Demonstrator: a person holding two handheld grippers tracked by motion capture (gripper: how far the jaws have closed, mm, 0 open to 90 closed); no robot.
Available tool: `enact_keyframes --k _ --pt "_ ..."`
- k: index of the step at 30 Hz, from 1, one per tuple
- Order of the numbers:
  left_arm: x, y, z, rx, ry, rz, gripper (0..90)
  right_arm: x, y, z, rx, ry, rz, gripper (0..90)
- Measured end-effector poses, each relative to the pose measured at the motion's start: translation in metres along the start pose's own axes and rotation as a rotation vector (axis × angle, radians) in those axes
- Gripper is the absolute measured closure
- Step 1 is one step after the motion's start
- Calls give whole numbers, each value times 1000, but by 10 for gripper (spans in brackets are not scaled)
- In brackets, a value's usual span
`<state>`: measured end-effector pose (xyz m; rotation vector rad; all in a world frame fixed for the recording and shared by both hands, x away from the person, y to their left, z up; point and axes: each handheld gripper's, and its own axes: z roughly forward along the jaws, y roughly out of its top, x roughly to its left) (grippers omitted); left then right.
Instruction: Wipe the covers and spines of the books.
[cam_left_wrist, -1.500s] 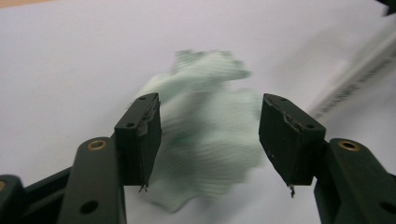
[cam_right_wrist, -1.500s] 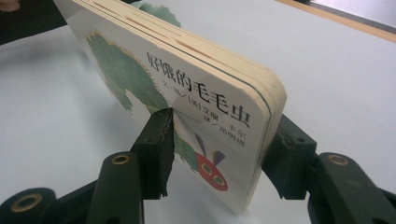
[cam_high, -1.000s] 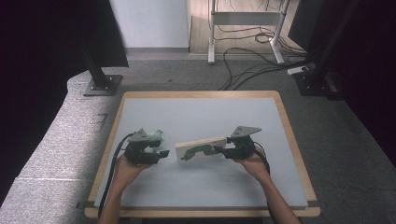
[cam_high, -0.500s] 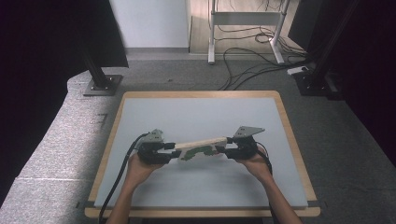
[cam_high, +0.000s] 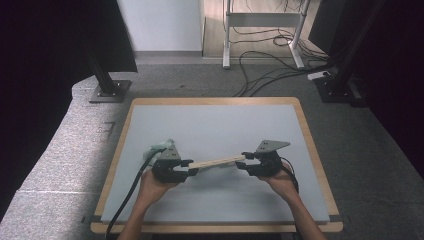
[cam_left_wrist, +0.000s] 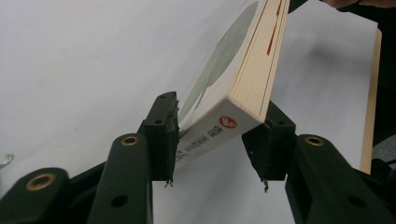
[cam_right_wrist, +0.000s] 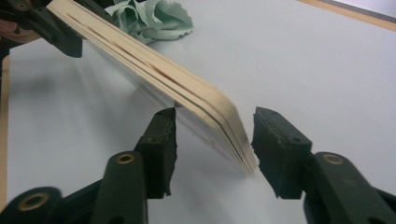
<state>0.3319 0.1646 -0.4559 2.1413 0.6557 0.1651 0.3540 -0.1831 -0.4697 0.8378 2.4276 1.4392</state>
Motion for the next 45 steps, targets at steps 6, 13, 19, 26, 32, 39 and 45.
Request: enact_keyframes --k 6,13,19,26,32,39,45 --pt "-12 -3 2 7 25 2 527 6 -6 -8 11 -20 10 439" --pt "-22 -13 5 7 49 -12 462 12 -12 -10 37 -29 38 403" --pt "-28 -21 7 24 54 -45 386 17 -20 -9 61 -46 44 374" --pt "-33 -30 8 29 61 -85 350 23 -29 -10 67 -49 58 367" --pt "-40 -40 11 30 77 -87 336 27 -37 -11 63 -35 63 365" --pt "-47 -49 15 38 96 -67 328 32 -48 -12 59 -6 68 359" --pt "-50 -57 18 47 102 -70 328 38 -56 -10 58 4 51 348"
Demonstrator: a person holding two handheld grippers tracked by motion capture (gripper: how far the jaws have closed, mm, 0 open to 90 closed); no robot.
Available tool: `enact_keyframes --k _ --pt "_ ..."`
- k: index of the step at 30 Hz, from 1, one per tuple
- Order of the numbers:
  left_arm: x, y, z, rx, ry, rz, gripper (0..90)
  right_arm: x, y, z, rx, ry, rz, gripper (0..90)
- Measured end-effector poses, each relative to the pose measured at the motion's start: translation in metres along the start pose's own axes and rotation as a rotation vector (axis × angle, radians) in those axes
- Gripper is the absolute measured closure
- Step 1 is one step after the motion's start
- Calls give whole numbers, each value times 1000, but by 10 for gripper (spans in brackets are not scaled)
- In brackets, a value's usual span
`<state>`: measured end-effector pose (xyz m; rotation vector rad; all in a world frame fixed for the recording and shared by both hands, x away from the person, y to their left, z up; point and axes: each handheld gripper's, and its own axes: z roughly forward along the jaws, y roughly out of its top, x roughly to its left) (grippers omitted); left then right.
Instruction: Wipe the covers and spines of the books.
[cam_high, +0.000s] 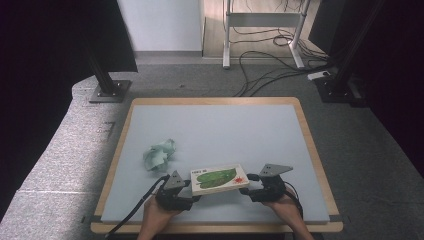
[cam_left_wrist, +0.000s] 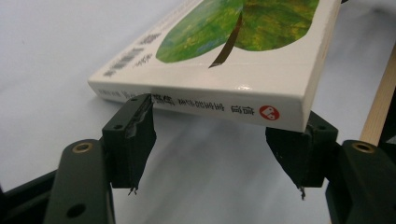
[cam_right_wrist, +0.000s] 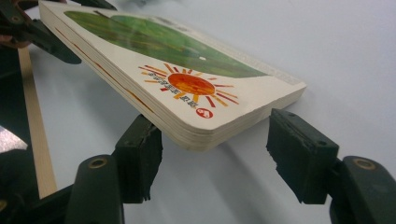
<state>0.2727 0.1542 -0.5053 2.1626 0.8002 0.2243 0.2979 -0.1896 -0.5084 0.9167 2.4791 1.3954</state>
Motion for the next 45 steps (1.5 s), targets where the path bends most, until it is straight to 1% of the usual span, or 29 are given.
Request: enact_keyframes --k 5,10,14,15,17,20,22,23,27,30,36,38,39,42,44,45 --pt "-2 -6 2 4 7 0 333 3 -5 2 8 0 -16 341" --pt "-4 -12 6 13 -4 4 330 5 -11 5 19 11 -15 334" --pt "-6 -18 10 16 -21 -4 325 5 -16 8 35 12 -27 321" --pt "-7 -18 9 17 -14 8 322 5 -17 8 41 10 -32 321" --pt "-8 -18 9 11 -12 6 315 6 -19 9 47 4 -46 320" --pt "-9 -19 9 21 -10 13 309 7 -21 10 44 11 -46 314" --pt "-11 -19 10 36 -12 18 308 8 -22 11 55 14 -50 298" --pt "-11 -19 11 40 -10 17 308 9 -21 12 62 13 -60 286" --pt "-14 -20 10 49 6 30 305 10 -21 14 90 16 -76 270" --pt "-15 -21 10 52 13 43 303 11 -21 14 103 27 -77 263" --pt "-16 -22 8 60 13 64 294 14 -22 15 118 11 -110 253" --pt "-17 -23 8 63 21 74 294 15 -22 15 121 6 -128 246" --pt "-17 -23 8 64 27 86 297 15 -22 15 120 7 -127 253" --pt "-17 -23 8 64 26 84 298 11 -24 10 98 34 -92 270" --pt "-17 -23 8 65 26 85 298 10 -25 8 90 31 -79 271" --pt "-17 -23 7 65 26 82 300 10 -25 8 89 29 -81 274"
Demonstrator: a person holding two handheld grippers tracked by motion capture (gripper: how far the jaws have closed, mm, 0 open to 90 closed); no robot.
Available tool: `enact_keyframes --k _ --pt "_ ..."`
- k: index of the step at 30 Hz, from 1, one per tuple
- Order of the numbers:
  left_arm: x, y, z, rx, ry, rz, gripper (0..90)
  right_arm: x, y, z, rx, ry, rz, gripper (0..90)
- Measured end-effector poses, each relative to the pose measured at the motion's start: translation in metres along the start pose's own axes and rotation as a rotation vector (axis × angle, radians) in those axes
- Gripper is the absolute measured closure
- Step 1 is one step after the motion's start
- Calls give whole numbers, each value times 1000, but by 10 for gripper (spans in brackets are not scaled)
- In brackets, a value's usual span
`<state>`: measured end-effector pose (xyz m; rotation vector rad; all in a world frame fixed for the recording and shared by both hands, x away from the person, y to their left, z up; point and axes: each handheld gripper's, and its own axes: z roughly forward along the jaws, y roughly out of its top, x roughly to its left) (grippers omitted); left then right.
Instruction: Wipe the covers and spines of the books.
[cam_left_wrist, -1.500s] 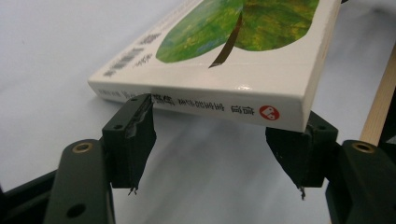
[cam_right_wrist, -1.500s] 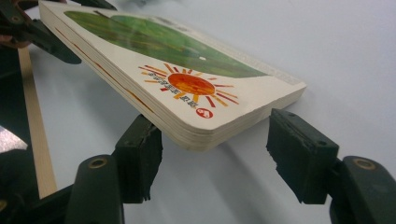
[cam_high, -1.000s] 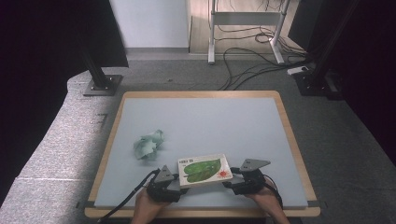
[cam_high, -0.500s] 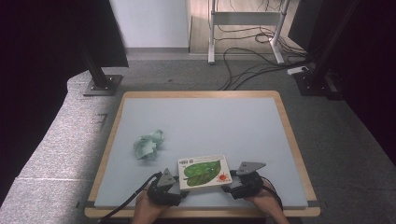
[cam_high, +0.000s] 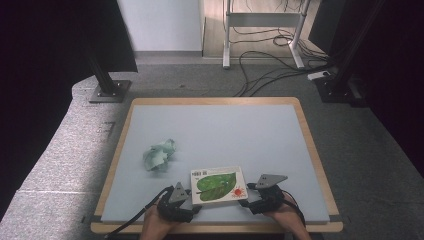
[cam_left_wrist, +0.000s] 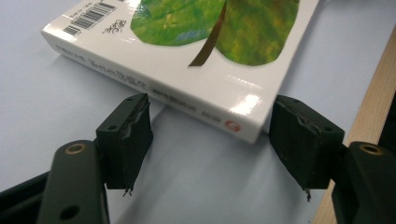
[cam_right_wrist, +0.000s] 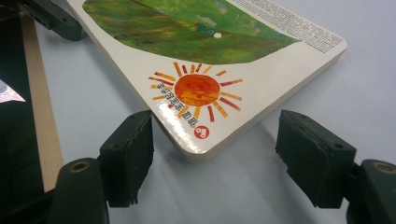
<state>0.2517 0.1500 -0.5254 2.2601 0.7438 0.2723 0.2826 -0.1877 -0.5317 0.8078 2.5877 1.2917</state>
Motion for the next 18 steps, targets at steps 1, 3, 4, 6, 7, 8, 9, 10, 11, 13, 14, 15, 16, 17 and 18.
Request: enact_keyframes --k 1,3,4,6,7,8,9,10,11,13,14,15,16,17,18 --pt "0 0 0 1 -3 -1 304 1 0 0 3 -7 -4 295" --pt "0 0 -2 9 0 3 305 2 1 2 18 -24 -12 305" --pt "0 -1 -2 10 7 6 306 3 1 2 21 -33 -17 306" --pt "0 -1 -3 7 6 6 320 3 1 3 21 -36 -19 307" --pt "1 -1 -3 8 4 5 325 3 1 3 21 -37 -19 308" --pt "1 -1 -3 7 4 6 327 3 1 3 22 -39 -20 311" --pt "1 -1 -3 7 3 7 331 4 1 3 22 -40 -21 314" --pt "2 -1 -2 8 1 7 336 4 1 3 22 -43 -21 316" --pt "3 0 -2 9 -2 5 342 3 1 3 23 -47 -17 316" --pt "5 1 -2 11 -11 -13 363 2 2 4 21 -54 -9 325" --pt "7 2 -2 11 -17 -20 372 2 3 4 20 -56 -5 328" --pt "9 2 -2 11 -21 -27 382 0 3 5 20 -58 -5 329" --pt "10 3 -2 11 -22 -31 391 0 4 6 19 -61 0 332" --pt "12 4 -1 10 -21 -34 395 -2 5 6 17 -64 0 335" --pt "13 4 0 9 -19 -35 396 -3 6 7 17 -67 3 339"
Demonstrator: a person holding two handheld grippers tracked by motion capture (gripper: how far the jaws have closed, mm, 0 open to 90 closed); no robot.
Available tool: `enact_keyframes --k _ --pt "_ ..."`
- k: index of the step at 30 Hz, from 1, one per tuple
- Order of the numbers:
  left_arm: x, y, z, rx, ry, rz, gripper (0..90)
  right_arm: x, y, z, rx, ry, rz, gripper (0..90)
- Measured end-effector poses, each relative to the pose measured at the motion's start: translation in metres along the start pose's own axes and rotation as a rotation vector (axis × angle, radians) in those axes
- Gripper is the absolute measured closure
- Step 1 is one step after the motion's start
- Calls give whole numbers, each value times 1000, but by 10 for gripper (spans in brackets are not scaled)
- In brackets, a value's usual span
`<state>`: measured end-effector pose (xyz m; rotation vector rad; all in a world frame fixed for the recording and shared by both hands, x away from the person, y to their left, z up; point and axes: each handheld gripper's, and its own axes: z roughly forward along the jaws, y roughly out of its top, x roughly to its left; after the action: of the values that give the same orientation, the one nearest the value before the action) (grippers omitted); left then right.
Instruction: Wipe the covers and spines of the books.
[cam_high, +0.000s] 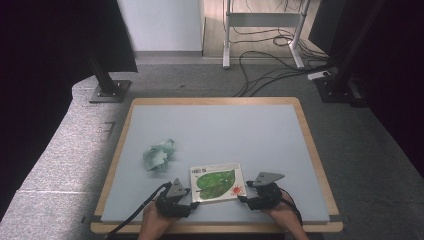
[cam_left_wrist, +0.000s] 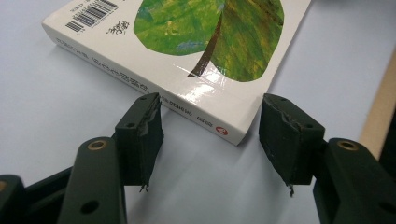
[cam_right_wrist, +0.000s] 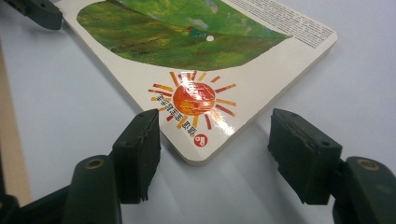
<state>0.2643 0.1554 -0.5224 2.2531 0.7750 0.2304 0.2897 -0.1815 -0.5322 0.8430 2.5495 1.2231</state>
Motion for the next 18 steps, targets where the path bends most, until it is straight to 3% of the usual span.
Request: enact_keyframes --k 18 --pt "35 17 12 5 52 -6 362 -23 18 20 -7 -42 35 334"
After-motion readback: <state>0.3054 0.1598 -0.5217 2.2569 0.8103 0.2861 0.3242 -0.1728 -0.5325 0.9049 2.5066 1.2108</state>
